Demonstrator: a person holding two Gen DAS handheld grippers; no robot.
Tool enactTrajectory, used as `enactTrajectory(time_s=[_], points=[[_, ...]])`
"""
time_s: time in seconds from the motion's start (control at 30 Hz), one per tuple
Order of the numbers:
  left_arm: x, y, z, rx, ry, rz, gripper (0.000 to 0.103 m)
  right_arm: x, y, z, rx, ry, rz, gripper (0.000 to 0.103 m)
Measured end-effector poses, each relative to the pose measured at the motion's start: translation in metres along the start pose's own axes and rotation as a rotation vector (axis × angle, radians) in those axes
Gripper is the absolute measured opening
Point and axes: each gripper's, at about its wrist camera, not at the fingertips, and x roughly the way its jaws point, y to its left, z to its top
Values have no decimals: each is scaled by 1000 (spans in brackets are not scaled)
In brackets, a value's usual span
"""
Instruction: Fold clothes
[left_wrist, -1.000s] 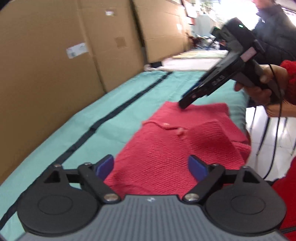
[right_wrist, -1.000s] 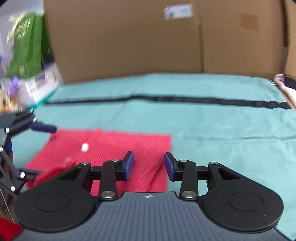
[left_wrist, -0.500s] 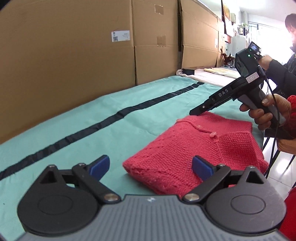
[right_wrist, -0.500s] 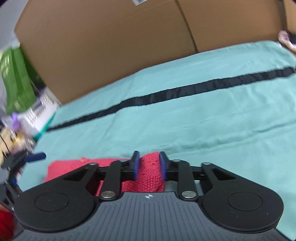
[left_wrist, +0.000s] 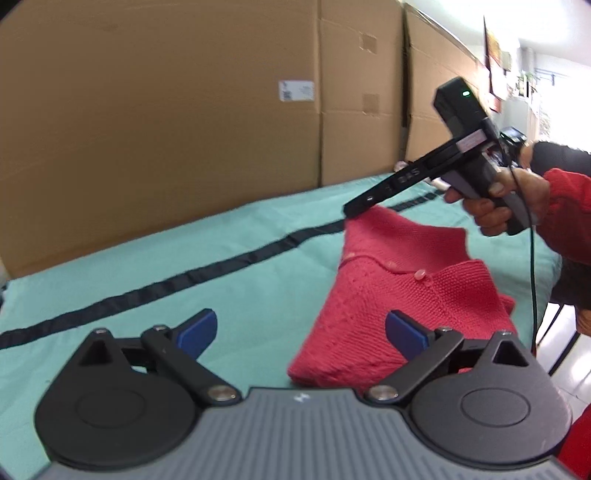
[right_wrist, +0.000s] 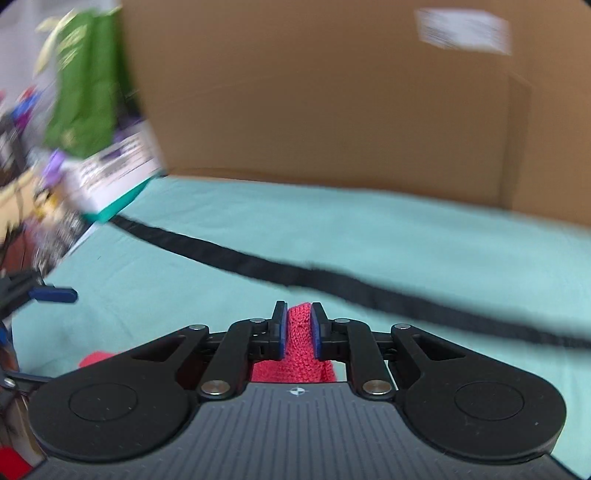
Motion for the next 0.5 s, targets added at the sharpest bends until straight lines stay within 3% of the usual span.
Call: enactTrajectory(time_s=[0.17,0.33,0.43,0.5], points=[[-22,18,4,-27,-12,136,99,69,61,46,-270,67,139,15],[-30,37,5,-25,3,235,99,126,140,58,-497,159,281,15],[-23,52,11,-31,-2,210,99,137,165,52,-567,147,222,20],[-14,63,18,-33,-11,159,99,113,146,58,-429,89,197,28]])
